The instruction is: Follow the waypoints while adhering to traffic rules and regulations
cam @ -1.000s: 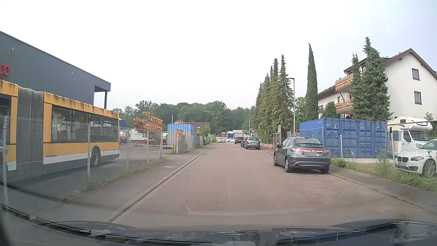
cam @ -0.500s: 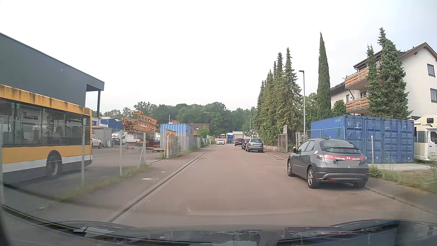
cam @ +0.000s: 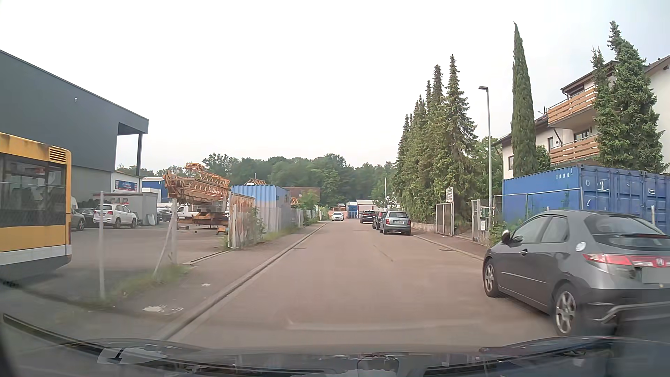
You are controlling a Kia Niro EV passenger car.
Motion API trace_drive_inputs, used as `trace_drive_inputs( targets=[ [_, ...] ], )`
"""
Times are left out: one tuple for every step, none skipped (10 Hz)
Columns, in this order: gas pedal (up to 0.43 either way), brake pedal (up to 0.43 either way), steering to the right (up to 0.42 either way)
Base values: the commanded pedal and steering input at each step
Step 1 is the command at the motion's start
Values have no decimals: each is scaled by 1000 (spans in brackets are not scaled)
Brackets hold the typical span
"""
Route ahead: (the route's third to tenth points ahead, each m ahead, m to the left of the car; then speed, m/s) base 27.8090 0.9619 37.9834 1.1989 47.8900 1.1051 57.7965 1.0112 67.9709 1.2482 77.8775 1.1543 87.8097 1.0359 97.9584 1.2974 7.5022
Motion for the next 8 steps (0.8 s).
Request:
trace_drive_inputs(
  targets=[
    [228, 0, 5],
    [228, 0, 5],
    [228, 0, 5],
    [228, 0, 5],
    [228, 0, 5],
    [228, 0, 5],
    [228, 0, 5],
    [228, 0, 5]
  ],
)
